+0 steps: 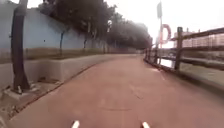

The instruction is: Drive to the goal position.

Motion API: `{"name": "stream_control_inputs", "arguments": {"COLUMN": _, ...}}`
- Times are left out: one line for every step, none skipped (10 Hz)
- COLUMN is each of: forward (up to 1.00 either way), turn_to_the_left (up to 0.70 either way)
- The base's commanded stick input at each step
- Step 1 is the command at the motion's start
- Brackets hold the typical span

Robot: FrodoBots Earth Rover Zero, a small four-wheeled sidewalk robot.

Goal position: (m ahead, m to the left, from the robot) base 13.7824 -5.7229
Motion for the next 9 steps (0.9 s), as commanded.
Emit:
{"name": "stream_control_inputs", "arguments": {"forward": 0.70, "turn_to_the_left": 0.00}}
{"name": "stream_control_inputs", "arguments": {"forward": 0.70, "turn_to_the_left": 0.00}}
{"name": "stream_control_inputs", "arguments": {"forward": 0.70, "turn_to_the_left": 0.00}}
{"name": "stream_control_inputs", "arguments": {"forward": 0.70, "turn_to_the_left": 0.00}}
{"name": "stream_control_inputs", "arguments": {"forward": 0.70, "turn_to_the_left": 0.00}}
{"name": "stream_control_inputs", "arguments": {"forward": 0.70, "turn_to_the_left": 0.00}}
{"name": "stream_control_inputs", "arguments": {"forward": 0.70, "turn_to_the_left": 0.00}}
{"name": "stream_control_inputs", "arguments": {"forward": 0.70, "turn_to_the_left": 0.00}}
{"name": "stream_control_inputs", "arguments": {"forward": 0.70, "turn_to_the_left": 0.00}}
